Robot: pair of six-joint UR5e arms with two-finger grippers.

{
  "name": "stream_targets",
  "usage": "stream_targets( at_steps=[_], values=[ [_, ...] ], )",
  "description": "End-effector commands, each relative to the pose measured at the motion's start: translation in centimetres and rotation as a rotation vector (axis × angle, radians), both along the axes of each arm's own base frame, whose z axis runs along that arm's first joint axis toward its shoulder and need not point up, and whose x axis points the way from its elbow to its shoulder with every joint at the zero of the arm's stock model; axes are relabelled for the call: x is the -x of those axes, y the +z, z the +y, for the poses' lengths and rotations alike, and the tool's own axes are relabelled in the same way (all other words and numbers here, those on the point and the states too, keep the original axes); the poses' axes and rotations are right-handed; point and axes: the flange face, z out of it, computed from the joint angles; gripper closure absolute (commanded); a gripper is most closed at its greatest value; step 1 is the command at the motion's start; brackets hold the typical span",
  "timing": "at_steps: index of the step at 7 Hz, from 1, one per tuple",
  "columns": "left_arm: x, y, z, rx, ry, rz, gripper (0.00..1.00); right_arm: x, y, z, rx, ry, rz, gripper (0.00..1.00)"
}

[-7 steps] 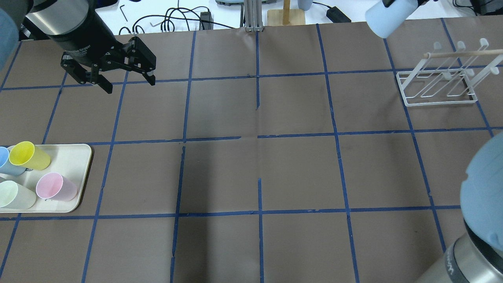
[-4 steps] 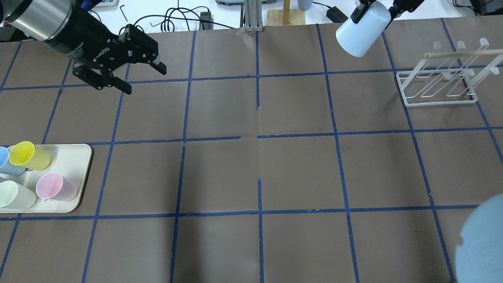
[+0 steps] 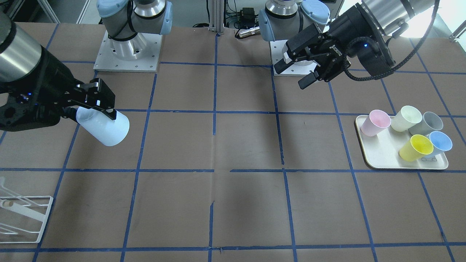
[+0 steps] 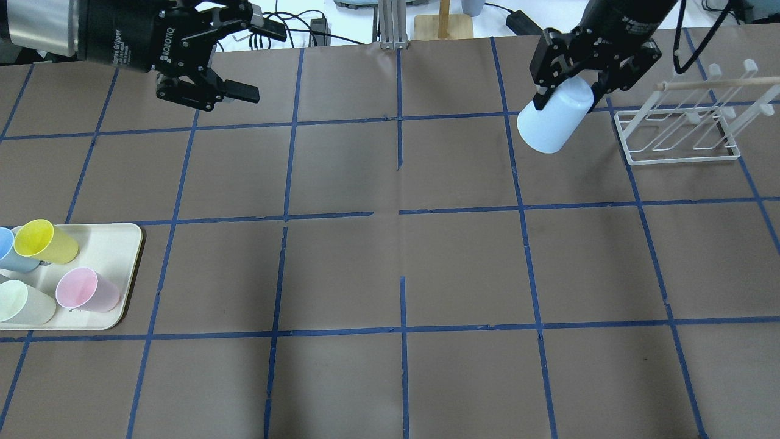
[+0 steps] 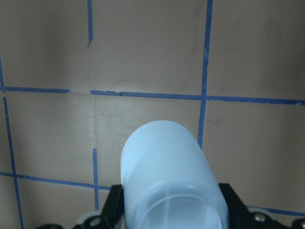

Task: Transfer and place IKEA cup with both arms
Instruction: 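Carry the cup toward the left gripper while the left arm reaches toward it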

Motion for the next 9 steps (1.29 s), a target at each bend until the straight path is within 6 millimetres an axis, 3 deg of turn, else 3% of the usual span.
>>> stream_targets(
  at_steps=[1,4,5,6,9],
  values=[
    [0.0,-2.3,0.2,0.011,0.006,0.033,0.0,-0.7,-1.6,3.2,0.046,-0.03,-0.125,0.78],
    [0.0,-2.9,0.0,0.022,0.015,0.046,0.0,-4.5,0.1,4.0,0.001,-0.098,-0.583,0.79],
    [0.6,-3.2,0.0,0.04,0.011,0.145,0.0,-5.4,1.3,5.3,-0.037,-0.123,-0.702,0.79],
    [1.1,-3.3,-0.3,0.086,0.006,0.253,0.0,-6.0,1.1,7.0,-0.082,-0.146,-0.79,0.79],
    [2.2,-3.7,1.6,0.113,0.006,0.373,0.0,-5.2,-4.5,7.7,-0.162,-0.333,-1.153,0.79]
  ],
)
